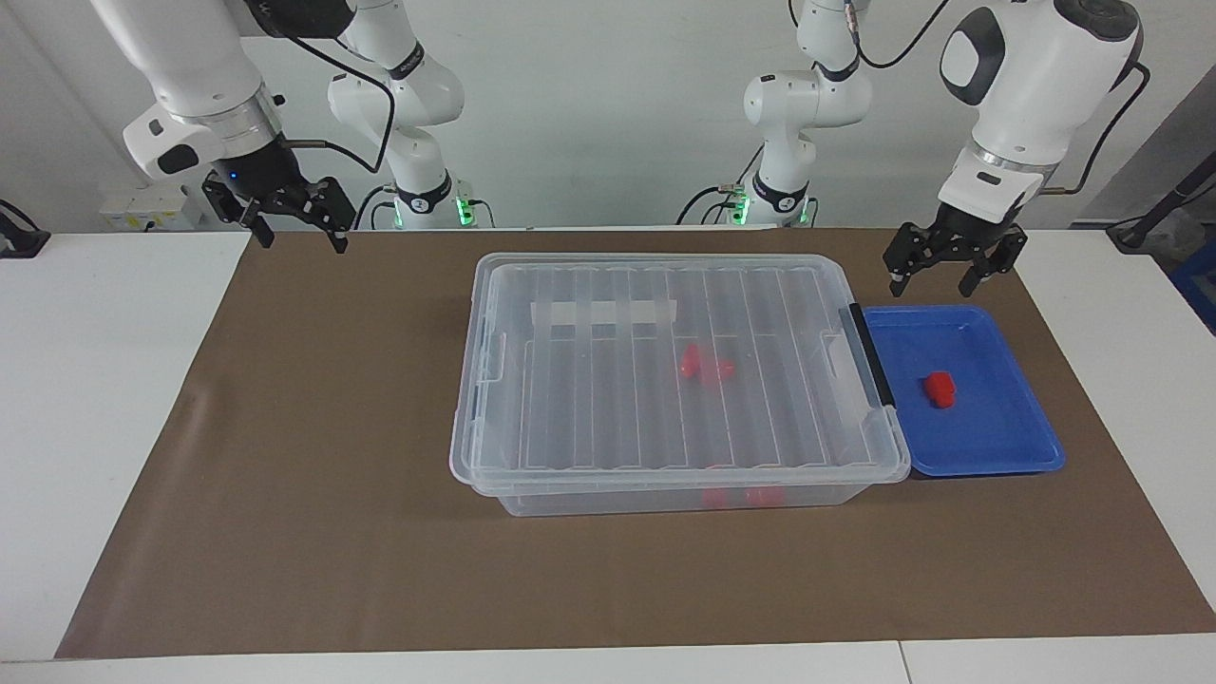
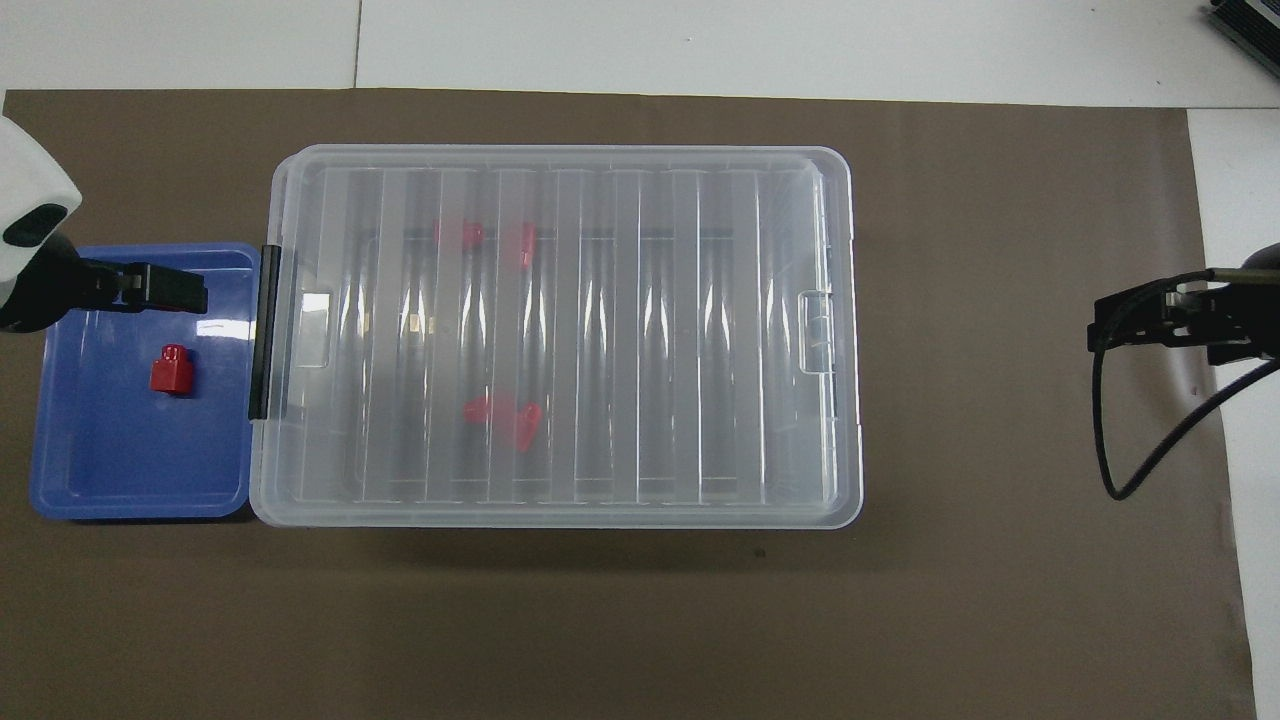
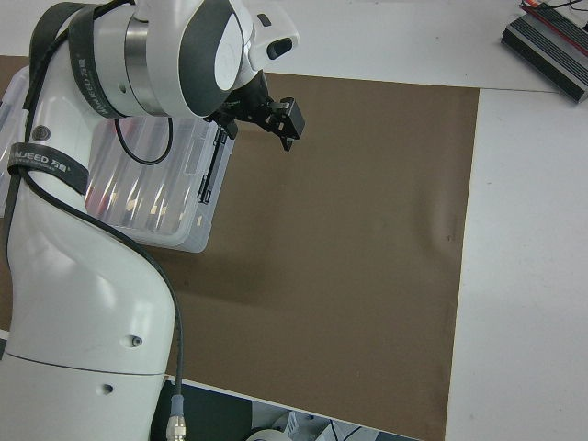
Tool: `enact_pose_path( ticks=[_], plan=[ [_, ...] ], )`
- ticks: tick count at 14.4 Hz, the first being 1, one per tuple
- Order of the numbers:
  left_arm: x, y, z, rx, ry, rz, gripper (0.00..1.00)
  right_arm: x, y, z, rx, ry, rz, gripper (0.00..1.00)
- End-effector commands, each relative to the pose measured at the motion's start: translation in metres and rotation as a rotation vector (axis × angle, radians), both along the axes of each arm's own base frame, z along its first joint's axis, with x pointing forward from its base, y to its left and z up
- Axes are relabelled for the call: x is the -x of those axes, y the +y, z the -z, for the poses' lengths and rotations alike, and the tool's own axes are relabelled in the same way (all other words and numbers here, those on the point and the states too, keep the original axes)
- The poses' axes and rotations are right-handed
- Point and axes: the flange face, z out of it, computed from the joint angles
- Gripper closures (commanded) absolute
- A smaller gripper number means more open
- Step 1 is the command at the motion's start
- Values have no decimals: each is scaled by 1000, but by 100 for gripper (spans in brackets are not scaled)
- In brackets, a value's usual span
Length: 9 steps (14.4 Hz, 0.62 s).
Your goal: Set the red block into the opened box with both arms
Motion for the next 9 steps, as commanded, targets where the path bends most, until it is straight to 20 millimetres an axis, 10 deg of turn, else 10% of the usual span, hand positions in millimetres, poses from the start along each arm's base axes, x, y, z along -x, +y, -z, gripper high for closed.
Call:
enact_pose_path(
  ticks=[1, 9],
  plan=[
    [6, 4, -5, -13, 2, -1, 0, 4, 2, 2, 5, -10, 31, 0],
    [6, 5, -4, -13, 4, -5, 0, -1, 9, 13, -11, -36, 17, 0]
  ],
)
